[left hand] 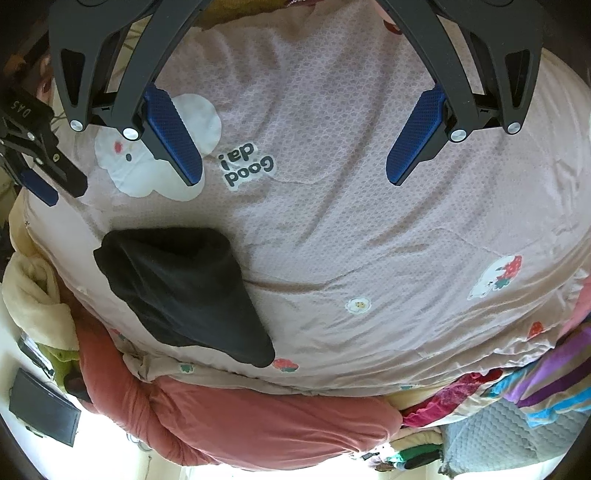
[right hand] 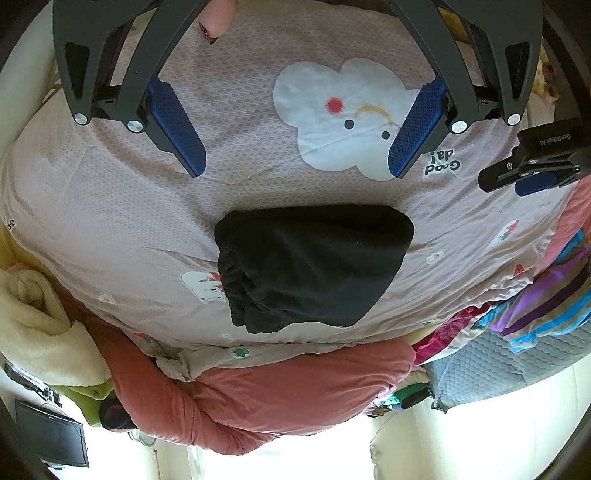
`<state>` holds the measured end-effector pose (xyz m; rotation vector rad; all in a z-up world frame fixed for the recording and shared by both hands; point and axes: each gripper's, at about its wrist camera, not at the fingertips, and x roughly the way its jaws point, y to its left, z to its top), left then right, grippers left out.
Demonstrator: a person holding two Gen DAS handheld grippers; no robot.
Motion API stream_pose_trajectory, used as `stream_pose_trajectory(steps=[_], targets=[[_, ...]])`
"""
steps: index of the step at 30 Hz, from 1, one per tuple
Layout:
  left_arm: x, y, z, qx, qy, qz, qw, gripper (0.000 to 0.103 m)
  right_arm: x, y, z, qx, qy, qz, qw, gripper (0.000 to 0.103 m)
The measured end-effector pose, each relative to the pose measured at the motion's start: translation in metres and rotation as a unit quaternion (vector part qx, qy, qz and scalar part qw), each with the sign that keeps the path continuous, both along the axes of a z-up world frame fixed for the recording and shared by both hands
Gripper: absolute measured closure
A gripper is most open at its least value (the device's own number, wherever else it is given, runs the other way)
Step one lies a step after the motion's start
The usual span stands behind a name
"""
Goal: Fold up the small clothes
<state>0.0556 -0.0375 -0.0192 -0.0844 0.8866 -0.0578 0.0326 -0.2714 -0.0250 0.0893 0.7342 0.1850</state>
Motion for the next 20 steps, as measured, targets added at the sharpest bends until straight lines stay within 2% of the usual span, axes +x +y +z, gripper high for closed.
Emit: stream_pose_trajectory(steps=[9,13,15,18,19,20], targets=[[0.003,0.021,-0.009,-0.011,0.013,0.031,0.9994,0.010,0.006,-0.029,-0.003,0.005,0.009,-0.043,0.999,0.005],[0.008,0.063,-0.012,-0.029,0.021,0.090,0.9953,0.010,0.014,-0.064,-0.004,0.009,0.015,-0.095,0.995,0.005],[0.014,0.098,-0.014,-0.033,0.027,0.133,0.9903,0.010,0.016,-0.088,-0.006,0.002,0.012,-0.134,0.991,0.005],[0.025,0.168,-0.018,-0.015,0.032,0.222,0.9745,0.010,0.020,-0.143,-0.012,0.006,0.025,-0.222,0.975,0.005],[0.028,0.189,-0.018,-0.009,0.032,0.248,0.9681,0.010,0.017,-0.174,-0.015,0.008,0.028,-0.271,0.962,0.005],[0.032,0.222,-0.020,0.000,0.033,0.289,0.9568,0.010,0.014,-0.197,-0.018,0.005,0.033,-0.310,0.950,0.005]])
